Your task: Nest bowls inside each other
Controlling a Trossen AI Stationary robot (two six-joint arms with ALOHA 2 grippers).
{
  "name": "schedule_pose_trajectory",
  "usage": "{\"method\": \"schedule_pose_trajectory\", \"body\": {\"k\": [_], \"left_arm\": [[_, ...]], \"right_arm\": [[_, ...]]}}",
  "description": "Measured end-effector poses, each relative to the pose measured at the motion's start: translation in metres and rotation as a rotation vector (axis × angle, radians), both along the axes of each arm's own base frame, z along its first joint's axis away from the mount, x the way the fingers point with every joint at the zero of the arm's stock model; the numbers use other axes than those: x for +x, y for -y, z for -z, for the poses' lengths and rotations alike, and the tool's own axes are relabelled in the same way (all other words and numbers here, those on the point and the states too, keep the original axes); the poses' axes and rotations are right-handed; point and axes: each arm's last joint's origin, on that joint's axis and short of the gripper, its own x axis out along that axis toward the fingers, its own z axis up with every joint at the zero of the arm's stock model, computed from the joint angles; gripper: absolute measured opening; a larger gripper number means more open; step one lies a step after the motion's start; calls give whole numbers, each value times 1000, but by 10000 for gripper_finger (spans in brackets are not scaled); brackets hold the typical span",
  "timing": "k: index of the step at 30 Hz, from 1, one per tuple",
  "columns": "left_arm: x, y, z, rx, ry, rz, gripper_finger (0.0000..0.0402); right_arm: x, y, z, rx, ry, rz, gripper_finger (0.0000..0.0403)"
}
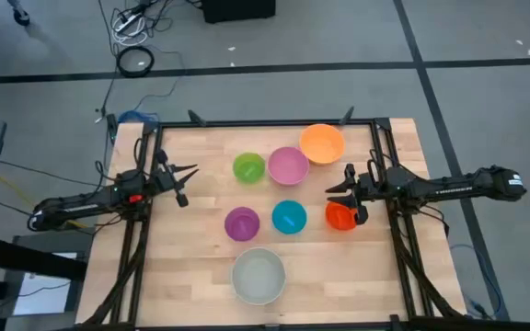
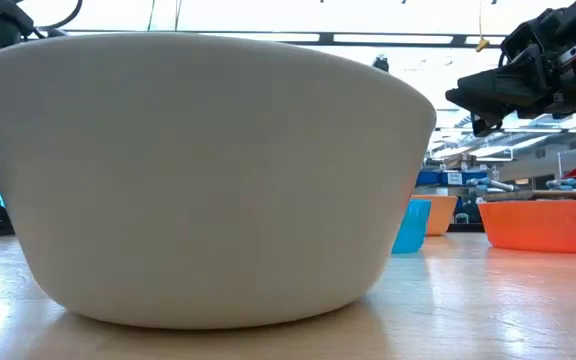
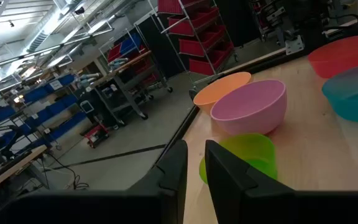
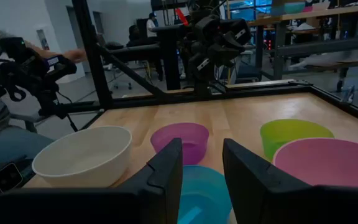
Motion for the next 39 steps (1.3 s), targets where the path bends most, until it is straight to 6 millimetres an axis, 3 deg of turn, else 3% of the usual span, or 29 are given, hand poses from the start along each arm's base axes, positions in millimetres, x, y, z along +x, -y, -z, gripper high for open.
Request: {"method": "schedule_pose_trajectory", "body": {"k": [19,24,30,39], "left_arm": [[0,0,0,0,0,1,65],[0,0,-4,105,-15,-9,65],[0,0,-5,110,0,-11,65],[0,1,-9,115,38,19,65]], "right_arm": [[0,0,-1,-40,18,1,105],[-2,0,-17,16,171,-3,105],[-7,-1,-36,128,367,-32,105],[-12,-1,-62,55,545,-28,105]]}}
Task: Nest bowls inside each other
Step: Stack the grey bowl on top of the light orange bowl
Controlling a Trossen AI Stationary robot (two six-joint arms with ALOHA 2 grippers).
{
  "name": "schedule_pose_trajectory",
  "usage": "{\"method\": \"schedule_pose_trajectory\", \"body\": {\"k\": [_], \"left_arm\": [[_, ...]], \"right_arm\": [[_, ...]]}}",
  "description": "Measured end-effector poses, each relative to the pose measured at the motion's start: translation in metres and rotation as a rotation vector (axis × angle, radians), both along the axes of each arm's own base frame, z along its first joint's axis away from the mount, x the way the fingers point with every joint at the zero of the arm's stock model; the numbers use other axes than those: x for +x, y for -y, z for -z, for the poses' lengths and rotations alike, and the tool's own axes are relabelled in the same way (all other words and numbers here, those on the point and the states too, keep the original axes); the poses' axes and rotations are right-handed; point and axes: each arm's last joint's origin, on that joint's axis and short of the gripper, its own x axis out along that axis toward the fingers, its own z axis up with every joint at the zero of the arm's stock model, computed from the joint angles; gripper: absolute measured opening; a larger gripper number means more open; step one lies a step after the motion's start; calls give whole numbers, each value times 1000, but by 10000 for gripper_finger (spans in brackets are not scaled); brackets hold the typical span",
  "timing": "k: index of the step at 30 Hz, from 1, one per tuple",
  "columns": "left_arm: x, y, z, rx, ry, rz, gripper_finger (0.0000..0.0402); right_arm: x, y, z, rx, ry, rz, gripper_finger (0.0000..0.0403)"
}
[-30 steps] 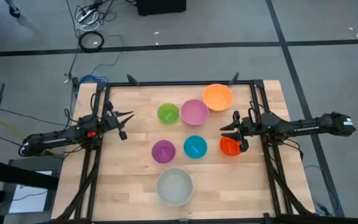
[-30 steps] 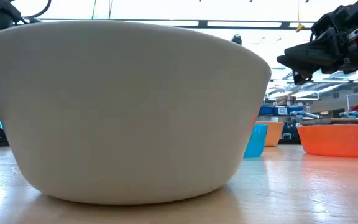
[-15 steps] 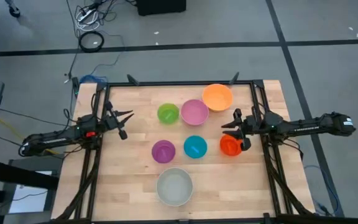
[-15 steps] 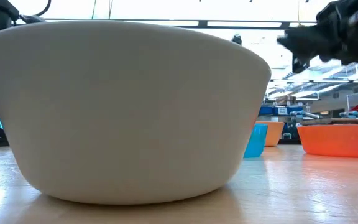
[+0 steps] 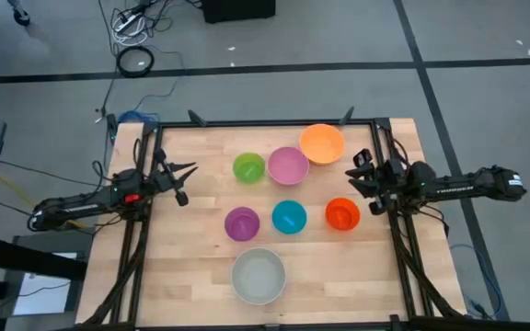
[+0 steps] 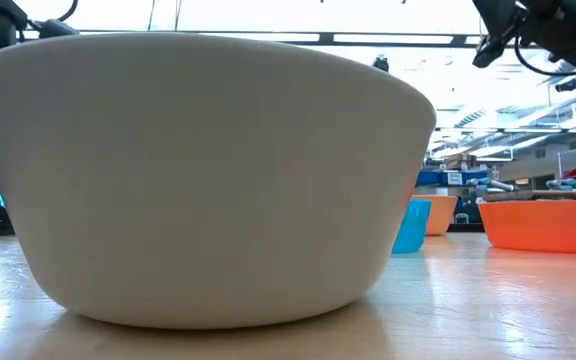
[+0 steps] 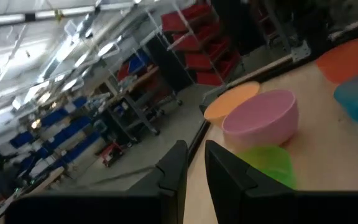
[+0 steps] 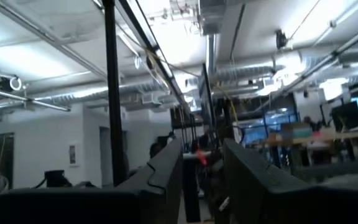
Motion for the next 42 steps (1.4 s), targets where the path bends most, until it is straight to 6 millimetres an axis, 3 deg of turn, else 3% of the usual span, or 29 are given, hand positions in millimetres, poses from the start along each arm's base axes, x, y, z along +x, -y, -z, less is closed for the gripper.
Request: {"method": "schedule_pose_trajectory", "body": {"k": [7,15,19,25,30,36,42], "left_arm": [[0,5,-9,43,87,174,65],[0,6,-11,24,114,224,65],[0,7,-12,-206,210,264,65],[-5,6,-27,-749,579,386,65],[-8,7,-34,-899,693,479,65],[-10,8,-38,-901,738,509,65],[-15,9,-45,-846,805,551,65]], "right_arm": [[-2,0,-7,-65,57,42,105],[-3,0,-8,-55,73,35,105],[-5,0,-11,-36,103,27,105],[-5,3,-12,30,114,119,105],[-4,5,-11,55,98,172,105],[4,6,-14,57,-13,185,105],[26,4,-50,28,-399,226,105]]}}
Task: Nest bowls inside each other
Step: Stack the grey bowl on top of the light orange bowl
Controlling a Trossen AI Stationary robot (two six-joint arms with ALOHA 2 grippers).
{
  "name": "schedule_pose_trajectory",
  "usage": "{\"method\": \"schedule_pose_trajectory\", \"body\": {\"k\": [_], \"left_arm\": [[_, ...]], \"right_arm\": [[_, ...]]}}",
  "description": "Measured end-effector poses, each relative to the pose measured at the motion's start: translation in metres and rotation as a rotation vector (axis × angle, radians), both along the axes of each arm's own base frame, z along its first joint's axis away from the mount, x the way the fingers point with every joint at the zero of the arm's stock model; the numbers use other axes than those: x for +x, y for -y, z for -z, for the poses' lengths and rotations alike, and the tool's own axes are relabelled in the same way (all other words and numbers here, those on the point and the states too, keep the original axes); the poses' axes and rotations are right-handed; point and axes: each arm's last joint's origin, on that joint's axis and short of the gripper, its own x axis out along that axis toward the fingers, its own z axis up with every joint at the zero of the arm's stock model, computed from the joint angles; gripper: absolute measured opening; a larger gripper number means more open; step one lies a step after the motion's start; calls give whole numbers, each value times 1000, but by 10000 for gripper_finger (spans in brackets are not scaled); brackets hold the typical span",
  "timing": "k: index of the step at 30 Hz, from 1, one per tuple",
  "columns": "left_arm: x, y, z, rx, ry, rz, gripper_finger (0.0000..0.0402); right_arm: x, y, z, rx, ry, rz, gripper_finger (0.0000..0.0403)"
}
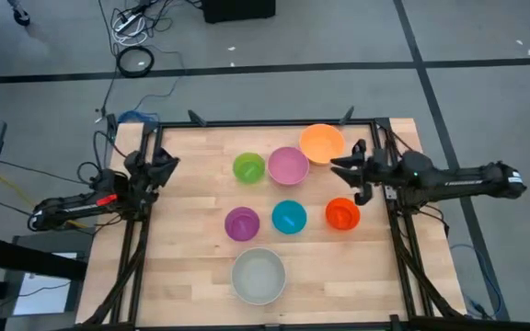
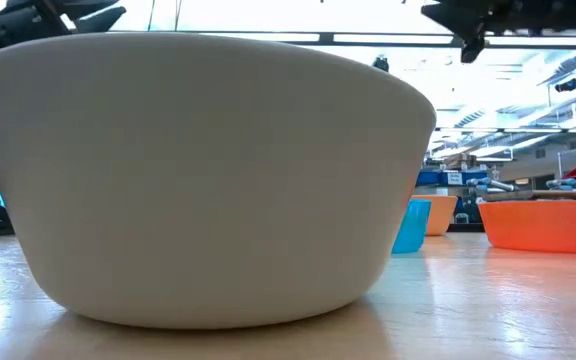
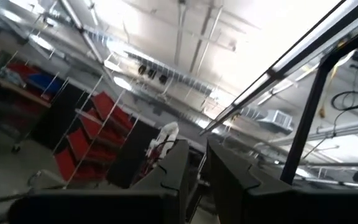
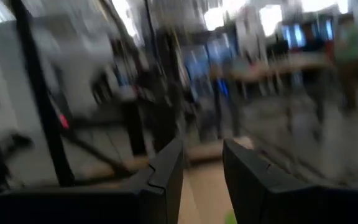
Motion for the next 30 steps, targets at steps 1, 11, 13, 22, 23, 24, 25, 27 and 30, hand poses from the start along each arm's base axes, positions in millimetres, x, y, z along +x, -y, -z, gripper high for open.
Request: {"method": "schedule_pose_trajectory", "body": {"k": [1,11,13,22,23,24,25,27,30], "left_arm": [[0,0,-2,28,-6,-20,65],[18,3,-78,238,-489,-41,71],[38,3,-91,238,-693,9,74],[127,1,-138,451,-1219,36,110],[132,0,-141,465,-1267,29,115],[136,-1,-143,477,-1310,24,120],[139,-1,-147,488,-1346,16,124],[141,0,-152,512,-1416,28,132],[139,3,-153,528,-1524,74,138]], "right_arm": [[3,-1,-10,-1,-59,16,105],[22,-11,-93,-44,-551,561,95],[25,-14,-108,-45,-586,633,91],[42,-12,-113,100,-991,770,94],[42,-12,-108,124,-1060,774,98],[44,-13,-102,148,-1109,773,103],[47,-14,-98,164,-1133,757,108],[50,-17,-88,185,-1196,691,118],[54,-24,-79,227,-1253,608,130]]}}
